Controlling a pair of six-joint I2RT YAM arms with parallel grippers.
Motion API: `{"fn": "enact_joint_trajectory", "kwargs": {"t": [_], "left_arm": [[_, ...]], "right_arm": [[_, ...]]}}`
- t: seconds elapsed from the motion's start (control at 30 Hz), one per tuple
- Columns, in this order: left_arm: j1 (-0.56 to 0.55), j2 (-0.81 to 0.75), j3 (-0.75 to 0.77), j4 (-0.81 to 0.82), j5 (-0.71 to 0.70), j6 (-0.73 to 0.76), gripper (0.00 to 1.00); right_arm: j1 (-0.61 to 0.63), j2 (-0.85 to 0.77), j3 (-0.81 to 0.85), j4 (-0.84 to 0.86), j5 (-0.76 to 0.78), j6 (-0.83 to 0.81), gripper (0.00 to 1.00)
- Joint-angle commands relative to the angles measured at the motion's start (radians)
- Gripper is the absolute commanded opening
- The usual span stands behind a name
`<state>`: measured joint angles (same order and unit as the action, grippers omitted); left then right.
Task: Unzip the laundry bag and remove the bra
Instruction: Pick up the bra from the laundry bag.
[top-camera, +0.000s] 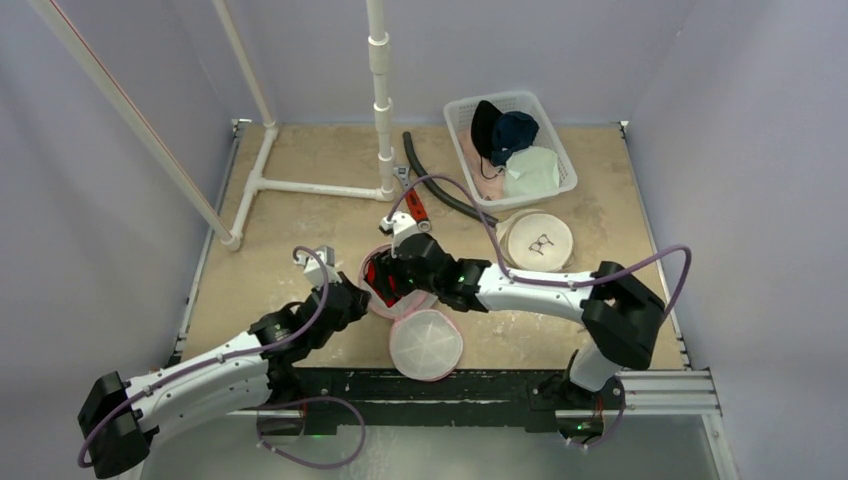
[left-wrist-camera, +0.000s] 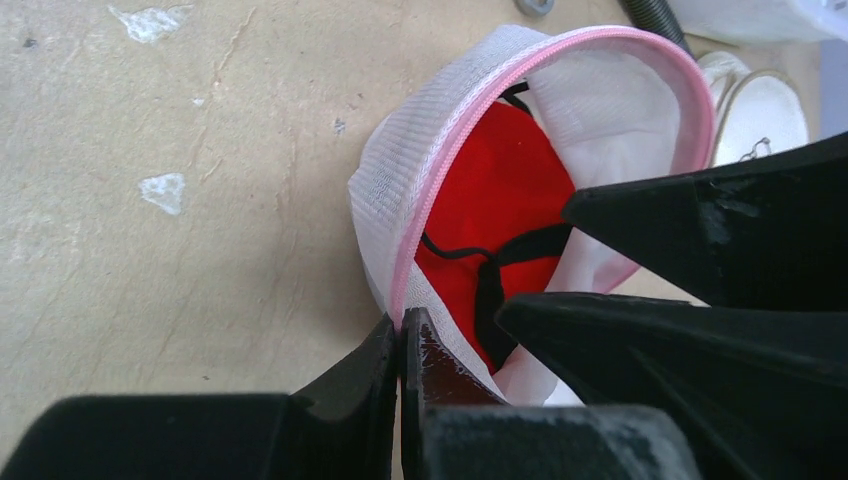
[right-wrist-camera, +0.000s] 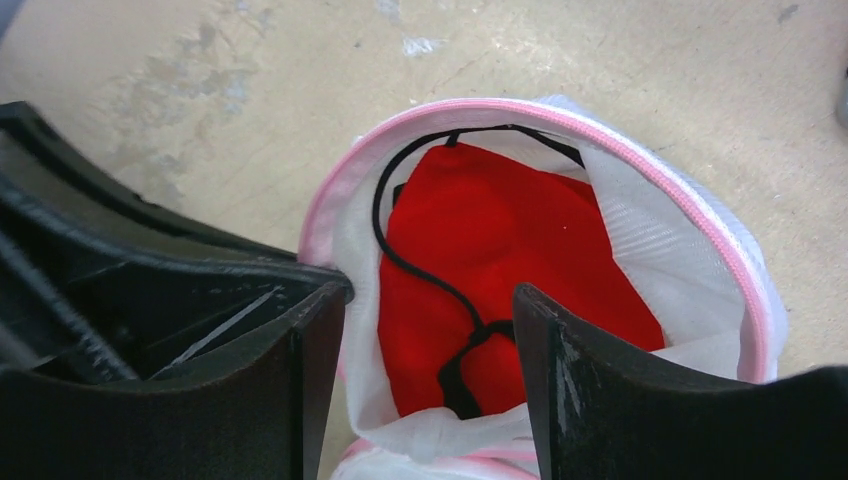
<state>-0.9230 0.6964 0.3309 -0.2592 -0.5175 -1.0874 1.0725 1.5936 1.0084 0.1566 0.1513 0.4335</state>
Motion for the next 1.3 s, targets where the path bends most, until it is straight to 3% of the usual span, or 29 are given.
{"fn": "enact_joint_trajectory", "kwargs": {"t": [0.0,0.13,0.47,0.8,0.97,1.13,1.27], "left_arm": [[0.005,0.000,0.038,-0.064,0.003,0.045,0.00],[0.005,-0.014,0.022,-0.060,0.008,0.047,0.00],[0.005,-0.062,-0.014,-0.023,0.027,0.049,0.00],[0.005,-0.078,-0.017,-0.021,0.027,0.061,0.00],[0.006,-0.070,-0.021,-0.012,0.028,0.063,0.00],[0.005,-0.070,-0.025,-0.012,0.029,0.057,0.00],[0.004,-0.072,-0.027,-0.010,0.030,0.054,0.00]], "right_arm": [[0.015,0.051,0.085,-0.044,0.092,0.007,0.67],[0.032,0.100,0.136,-0.066,0.168,0.039,0.74],[0.060,0.226,0.240,-0.125,0.295,0.090,0.77],[0.072,0.282,0.227,-0.190,0.376,0.106,0.71],[0.074,0.285,0.218,-0.214,0.390,0.100,0.58],[0.073,0.277,0.206,-0.231,0.393,0.097,0.25],[0.073,0.228,0.196,-0.247,0.391,0.087,0.04]]}}
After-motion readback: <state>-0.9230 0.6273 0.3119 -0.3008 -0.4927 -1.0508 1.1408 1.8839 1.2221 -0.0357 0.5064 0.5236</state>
